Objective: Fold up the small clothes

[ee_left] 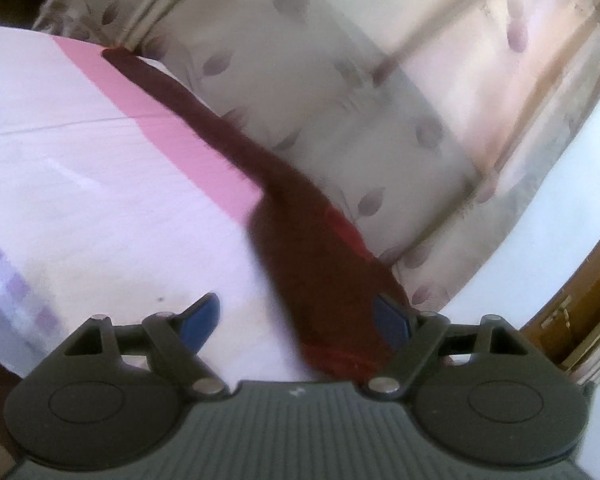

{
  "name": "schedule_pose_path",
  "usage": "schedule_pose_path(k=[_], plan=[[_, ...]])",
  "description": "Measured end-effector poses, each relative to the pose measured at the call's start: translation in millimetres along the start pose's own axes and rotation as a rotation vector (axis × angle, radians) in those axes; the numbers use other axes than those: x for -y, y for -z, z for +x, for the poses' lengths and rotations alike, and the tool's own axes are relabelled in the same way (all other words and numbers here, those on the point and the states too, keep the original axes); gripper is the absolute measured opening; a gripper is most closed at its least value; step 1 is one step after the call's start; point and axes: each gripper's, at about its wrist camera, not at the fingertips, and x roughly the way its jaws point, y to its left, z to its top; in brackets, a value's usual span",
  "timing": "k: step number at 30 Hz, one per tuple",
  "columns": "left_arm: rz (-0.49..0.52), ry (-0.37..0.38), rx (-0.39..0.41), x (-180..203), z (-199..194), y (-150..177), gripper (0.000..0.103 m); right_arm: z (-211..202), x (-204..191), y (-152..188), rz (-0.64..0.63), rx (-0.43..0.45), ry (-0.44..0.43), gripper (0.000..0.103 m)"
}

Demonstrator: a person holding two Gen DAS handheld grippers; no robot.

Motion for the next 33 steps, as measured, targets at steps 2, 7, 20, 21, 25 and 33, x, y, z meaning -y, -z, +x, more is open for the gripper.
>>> schedule_pose_path(k=[2, 7, 20, 21, 25, 33], plan=[[-0.017, 0.002, -0.024, -4, 0, 2, 0.083, 15, -2, -11, -0.033, -0.02, 0.016, 0.008], [-0.009, 0.06, -0.027, 6, 12, 11, 0.083, -8, 69, -31, 0.365, 0.127, -0.004, 0.008], [0.418, -0.093, 0.088, 99, 92, 35, 0.084, -28, 164, -21, 0.715, 0.203, -0.158, 0.009], [0.407, -0.124, 0.107, 99, 95, 33, 0.084, -29, 167, -18, 0.728, 0.209, -0.165, 0.009], [0.366, -0.267, 0.104, 85, 105, 22, 0.084, -35, 169, -9, 0.78, 0.238, -0.198, 0.01], [0.186, -0.48, 0.284, 27, 49, -18, 0.083, -39, 139, 5, 0.777, 0.204, -0.323, 0.017]])
